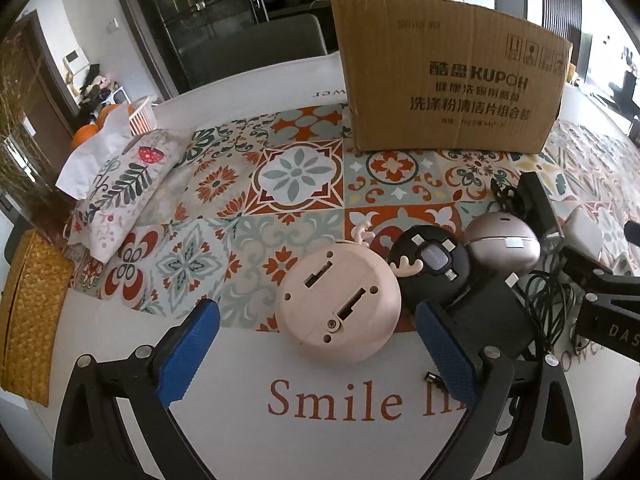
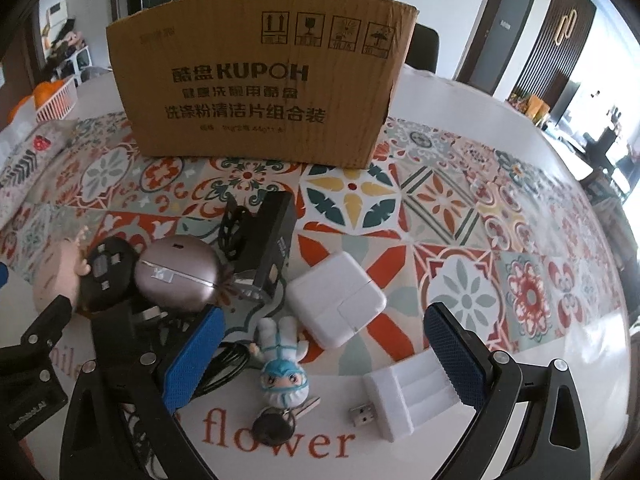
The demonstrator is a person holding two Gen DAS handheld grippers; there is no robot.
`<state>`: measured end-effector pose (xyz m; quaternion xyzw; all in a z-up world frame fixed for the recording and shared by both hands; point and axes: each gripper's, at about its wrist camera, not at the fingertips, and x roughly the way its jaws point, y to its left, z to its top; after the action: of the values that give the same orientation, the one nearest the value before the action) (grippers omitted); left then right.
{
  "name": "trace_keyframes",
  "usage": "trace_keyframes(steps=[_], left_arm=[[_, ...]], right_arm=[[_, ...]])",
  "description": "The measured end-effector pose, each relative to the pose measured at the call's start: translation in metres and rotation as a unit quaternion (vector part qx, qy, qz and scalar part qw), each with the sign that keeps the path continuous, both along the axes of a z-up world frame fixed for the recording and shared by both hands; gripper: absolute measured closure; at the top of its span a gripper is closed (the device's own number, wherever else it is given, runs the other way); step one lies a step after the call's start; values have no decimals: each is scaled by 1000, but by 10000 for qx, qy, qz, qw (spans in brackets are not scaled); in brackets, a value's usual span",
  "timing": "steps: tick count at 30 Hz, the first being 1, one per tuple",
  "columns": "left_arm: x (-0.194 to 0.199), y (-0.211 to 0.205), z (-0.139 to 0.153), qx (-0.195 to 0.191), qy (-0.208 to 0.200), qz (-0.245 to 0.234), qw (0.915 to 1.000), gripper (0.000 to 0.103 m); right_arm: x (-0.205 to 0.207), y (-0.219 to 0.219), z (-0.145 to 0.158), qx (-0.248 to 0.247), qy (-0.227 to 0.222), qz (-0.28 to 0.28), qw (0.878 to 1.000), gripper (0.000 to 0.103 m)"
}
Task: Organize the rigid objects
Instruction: 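Lower the left gripper onto the pink deer gadget while the right gripper approaches the white charger, then close the left gripper on the pink gadget while the right gripper grasps the white charger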
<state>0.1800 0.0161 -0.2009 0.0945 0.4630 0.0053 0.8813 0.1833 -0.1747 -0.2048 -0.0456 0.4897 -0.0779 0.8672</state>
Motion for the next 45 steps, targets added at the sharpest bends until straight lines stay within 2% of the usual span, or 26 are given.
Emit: trace_keyframes(steps=[5, 11, 14, 19, 24, 28, 35, 45], left_arm=[[4, -2, -4, 119, -15, -51, 9999, 4], [9, -6, -9, 165, -54, -117, 9998, 5], [11, -6, -10, 208, -103, -164, 9996, 8], [17, -7, -13, 186, -81, -252, 9995, 21], [22, -4, -22, 5, 99, -265, 9996, 27], [23, -2, -25, -111, 130, -265, 9995, 31], [19, -2, -22, -245, 148, -266, 9992, 31], [5, -2, 11, -282, -242, -278, 9989, 31]], right_arm=[[5, -1, -4, -150, 24, -8, 9999, 4], [11, -8, -10, -231, 49, -88, 9997, 11], [18, -10, -16, -192, 83, -61, 9998, 16], [27, -11, -23, -172, 101, 9, 9998, 23], [31, -11, -26, -130, 119, 65, 9998, 29], [31, -6, -26, -184, 78, 148, 9997, 43], [29, -7, -23, -88, 81, 175, 9998, 44], [12, -5, 5, 17, -192, 140, 9997, 44]])
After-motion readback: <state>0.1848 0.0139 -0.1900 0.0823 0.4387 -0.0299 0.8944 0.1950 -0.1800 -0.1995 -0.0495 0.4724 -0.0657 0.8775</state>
